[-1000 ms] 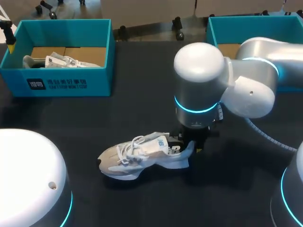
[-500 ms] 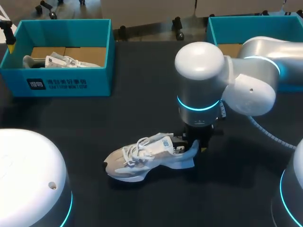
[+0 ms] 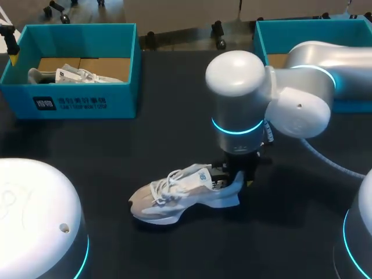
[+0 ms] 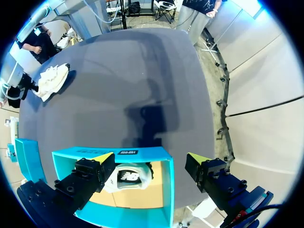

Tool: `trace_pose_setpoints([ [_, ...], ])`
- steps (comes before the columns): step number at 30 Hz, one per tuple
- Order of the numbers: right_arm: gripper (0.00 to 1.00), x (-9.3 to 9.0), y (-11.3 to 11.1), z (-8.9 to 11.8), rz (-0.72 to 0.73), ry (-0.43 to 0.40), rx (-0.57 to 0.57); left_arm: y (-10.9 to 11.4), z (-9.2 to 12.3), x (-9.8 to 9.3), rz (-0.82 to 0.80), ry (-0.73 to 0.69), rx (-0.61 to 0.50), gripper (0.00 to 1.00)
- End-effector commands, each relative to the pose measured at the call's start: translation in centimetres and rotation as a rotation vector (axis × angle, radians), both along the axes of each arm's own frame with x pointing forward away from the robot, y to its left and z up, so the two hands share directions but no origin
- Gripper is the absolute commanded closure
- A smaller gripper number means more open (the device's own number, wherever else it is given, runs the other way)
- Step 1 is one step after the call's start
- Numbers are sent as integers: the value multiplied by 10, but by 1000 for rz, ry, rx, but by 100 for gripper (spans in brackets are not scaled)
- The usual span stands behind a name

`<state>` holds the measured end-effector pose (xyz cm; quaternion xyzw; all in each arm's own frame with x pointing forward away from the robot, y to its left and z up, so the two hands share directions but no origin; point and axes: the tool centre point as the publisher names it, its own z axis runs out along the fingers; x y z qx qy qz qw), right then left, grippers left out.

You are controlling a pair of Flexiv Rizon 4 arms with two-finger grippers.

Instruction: Take the shoe out of the shoebox, open the shoe tongue, remove and reinsert the insole, then place the shoe into the shoebox

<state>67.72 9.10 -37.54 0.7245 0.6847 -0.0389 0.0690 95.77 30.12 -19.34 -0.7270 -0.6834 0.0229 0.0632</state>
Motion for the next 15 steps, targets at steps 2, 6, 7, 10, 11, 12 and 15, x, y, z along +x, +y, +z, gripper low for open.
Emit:
trace_pose_setpoints([
  [2,100,0,6,-4,-6,-5,-16,0,1,0,0,0,1,0],
  [6,100,-1,7,-6,-18,-4,-44,0,1,0,0,0,1,0],
  [7,100,-1,8,-6,-21,-4,-48,0,1,0,0,0,1,0],
  [10,100,-2,8,-6,-23,-8,-47,0,1,0,0,0,1,0],
  [11,100,-2,7,-7,-24,-10,-43,0,1,0,0,0,1,0],
  [12,100,-2,7,-8,-23,-10,-41,0,1,0,0,0,1,0],
  [15,100,-3,6,-9,-25,-13,-36,0,1,0,0,0,1,0],
])
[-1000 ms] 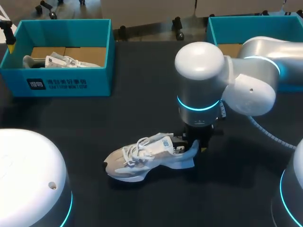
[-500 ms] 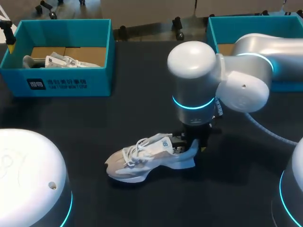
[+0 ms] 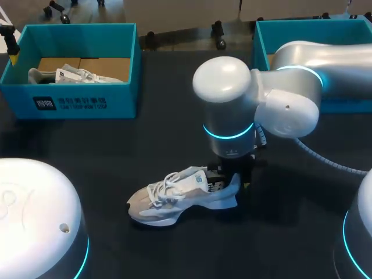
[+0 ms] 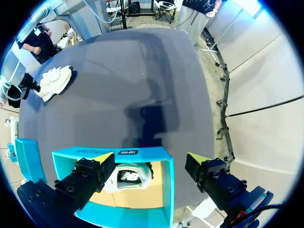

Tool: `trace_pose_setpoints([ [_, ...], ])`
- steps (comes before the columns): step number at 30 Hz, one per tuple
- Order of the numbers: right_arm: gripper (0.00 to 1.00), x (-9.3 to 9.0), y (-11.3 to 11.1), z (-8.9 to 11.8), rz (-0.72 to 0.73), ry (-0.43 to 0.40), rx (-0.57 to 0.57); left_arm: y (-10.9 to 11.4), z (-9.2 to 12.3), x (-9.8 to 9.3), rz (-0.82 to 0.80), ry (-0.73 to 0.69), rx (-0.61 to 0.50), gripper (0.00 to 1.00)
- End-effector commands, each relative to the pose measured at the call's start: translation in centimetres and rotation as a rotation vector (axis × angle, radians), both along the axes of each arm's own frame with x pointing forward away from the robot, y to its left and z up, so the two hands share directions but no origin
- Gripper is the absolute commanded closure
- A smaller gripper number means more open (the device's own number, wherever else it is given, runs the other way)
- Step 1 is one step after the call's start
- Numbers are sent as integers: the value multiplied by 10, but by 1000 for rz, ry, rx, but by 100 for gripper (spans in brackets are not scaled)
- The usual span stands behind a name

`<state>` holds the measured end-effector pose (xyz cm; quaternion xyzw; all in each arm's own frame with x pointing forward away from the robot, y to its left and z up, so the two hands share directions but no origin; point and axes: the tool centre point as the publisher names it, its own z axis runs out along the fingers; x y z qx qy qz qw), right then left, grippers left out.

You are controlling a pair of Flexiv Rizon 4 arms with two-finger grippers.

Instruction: Take the shoe out of the shoebox, open the shoe tongue, remove and reinsert the insole, then place the shoe into the shoebox

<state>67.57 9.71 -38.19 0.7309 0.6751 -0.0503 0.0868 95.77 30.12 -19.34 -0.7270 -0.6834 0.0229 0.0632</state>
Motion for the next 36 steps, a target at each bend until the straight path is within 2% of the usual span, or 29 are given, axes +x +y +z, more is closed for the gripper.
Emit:
trace_pose_setpoints([
  [1,100,-2,0,-3,-3,-4,9,0,1,0,0,0,1,0],
  [4,100,-3,-1,-5,-4,-4,15,0,1,0,0,0,1,0],
  [7,88,-4,-1,-5,-5,-6,17,0,1,0,0,0,1,0],
  [10,82,-5,-2,-5,-7,-8,20,0,1,0,0,0,1,0],
  [30,57,-5,-6,-3,26,-30,45,0,1,0,0,0,1,0],
  [34,52,-4,-7,0,41,-55,70,0,1,0,0,0,1,0],
  [35,44,-4,-6,2,44,-65,79,0,1,0,0,0,1,0],
  [36,23,-4,-5,5,46,-72,89,0,1,0,0,0,1,0],
])
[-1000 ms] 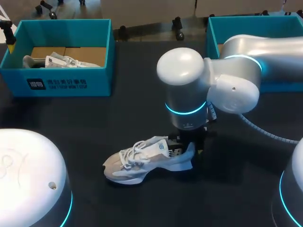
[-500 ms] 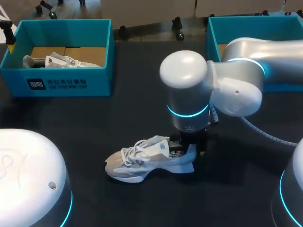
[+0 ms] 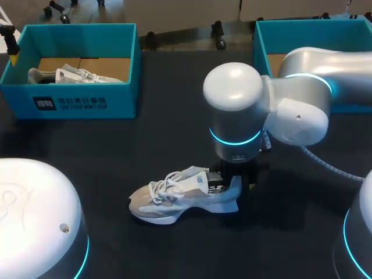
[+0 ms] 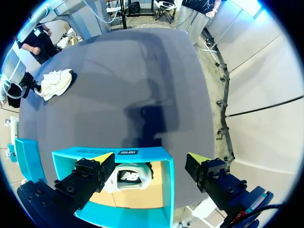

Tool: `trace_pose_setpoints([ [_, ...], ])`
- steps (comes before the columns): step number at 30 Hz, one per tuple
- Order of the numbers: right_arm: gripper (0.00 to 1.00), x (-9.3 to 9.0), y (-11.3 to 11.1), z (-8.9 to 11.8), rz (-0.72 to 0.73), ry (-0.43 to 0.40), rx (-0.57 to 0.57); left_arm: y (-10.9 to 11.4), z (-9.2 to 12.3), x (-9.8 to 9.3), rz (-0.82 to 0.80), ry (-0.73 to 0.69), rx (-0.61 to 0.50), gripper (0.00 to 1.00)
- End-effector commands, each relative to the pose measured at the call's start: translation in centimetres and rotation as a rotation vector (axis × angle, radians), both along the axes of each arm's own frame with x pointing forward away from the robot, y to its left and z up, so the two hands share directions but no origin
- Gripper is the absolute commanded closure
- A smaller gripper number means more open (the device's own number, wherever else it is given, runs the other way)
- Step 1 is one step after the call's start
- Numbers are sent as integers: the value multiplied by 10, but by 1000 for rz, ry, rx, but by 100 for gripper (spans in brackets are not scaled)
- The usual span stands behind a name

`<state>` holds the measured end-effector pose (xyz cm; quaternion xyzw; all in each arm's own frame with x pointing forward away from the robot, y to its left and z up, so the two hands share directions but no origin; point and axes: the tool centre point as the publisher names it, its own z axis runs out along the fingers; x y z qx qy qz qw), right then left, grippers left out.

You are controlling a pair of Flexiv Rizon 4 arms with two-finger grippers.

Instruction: Take the shoe out of the shoebox, open the shoe tongue, remove and reinsert the insole, then place the shoe into the shoebox

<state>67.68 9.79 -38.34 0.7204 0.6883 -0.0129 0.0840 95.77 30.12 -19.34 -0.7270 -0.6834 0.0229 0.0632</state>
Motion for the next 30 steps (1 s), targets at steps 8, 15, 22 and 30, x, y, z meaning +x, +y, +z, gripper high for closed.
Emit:
trace_pose_setpoints([
  [8,0,-2,-4,29,-7,-35,138,0,1,0,0,0,1,0],
  [15,0,1,-5,53,2,-35,239,0,1,0,0,0,1,0],
  [22,0,6,-9,74,136,-43,403,0,1,0,0,0,1,0],
  [30,0,14,-15,83,437,-42,584,0,1,0,0,0,1,0],
])
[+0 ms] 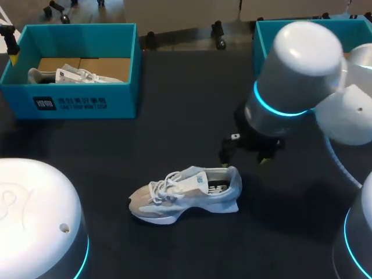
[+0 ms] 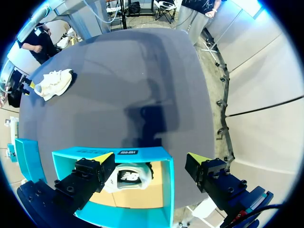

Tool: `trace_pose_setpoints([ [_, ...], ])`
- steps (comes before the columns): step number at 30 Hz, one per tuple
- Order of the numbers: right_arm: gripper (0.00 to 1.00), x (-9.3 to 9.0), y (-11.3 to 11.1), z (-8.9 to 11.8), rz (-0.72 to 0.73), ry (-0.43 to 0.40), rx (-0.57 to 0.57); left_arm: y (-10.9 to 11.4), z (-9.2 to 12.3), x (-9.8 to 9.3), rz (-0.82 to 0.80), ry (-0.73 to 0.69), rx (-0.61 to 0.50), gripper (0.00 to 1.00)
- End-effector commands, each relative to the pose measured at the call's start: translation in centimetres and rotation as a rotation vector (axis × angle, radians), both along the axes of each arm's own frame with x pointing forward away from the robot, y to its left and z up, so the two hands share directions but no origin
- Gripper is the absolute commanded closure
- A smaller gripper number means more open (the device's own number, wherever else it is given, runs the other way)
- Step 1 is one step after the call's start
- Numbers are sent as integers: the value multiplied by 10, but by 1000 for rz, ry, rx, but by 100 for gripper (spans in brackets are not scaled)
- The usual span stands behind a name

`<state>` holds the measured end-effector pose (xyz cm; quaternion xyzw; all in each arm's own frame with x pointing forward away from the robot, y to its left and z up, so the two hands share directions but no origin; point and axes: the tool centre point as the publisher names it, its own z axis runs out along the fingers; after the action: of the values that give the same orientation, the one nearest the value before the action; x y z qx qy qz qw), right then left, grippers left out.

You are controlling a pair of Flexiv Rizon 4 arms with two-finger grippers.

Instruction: Take the shoe out of the shoebox, open the shoe tongue, remove and reinsert the insole, then place the shoe into the shoebox

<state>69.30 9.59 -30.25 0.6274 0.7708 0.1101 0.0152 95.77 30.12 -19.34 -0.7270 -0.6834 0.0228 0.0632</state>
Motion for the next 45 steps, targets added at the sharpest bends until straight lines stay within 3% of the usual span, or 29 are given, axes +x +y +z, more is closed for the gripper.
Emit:
trace_pose_setpoints([
  [1,0,-1,-14,1,216,54,333,0,1,0,0,0,1,0],
  [5,0,1,-18,4,317,63,390,0,1,0,0,0,1,0],
  [18,0,1,-18,4,317,63,390,0,1,0,0,0,1,0],
  [21,0,-5,-32,5,441,-77,462,0,1,0,0,0,1,0],
  [27,0,-23,-60,9,635,-226,508,0,1,0,0,0,1,0],
  [35,0,-25,-81,1,836,-292,527,0,1,0,0,0,1,0],
  [42,0,-6,-81,-18,881,-296,452,0,1,0,0,0,1,0],
  [45,0,-6,-81,-18,881,-296,452,0,1,0,0,0,1,0],
])
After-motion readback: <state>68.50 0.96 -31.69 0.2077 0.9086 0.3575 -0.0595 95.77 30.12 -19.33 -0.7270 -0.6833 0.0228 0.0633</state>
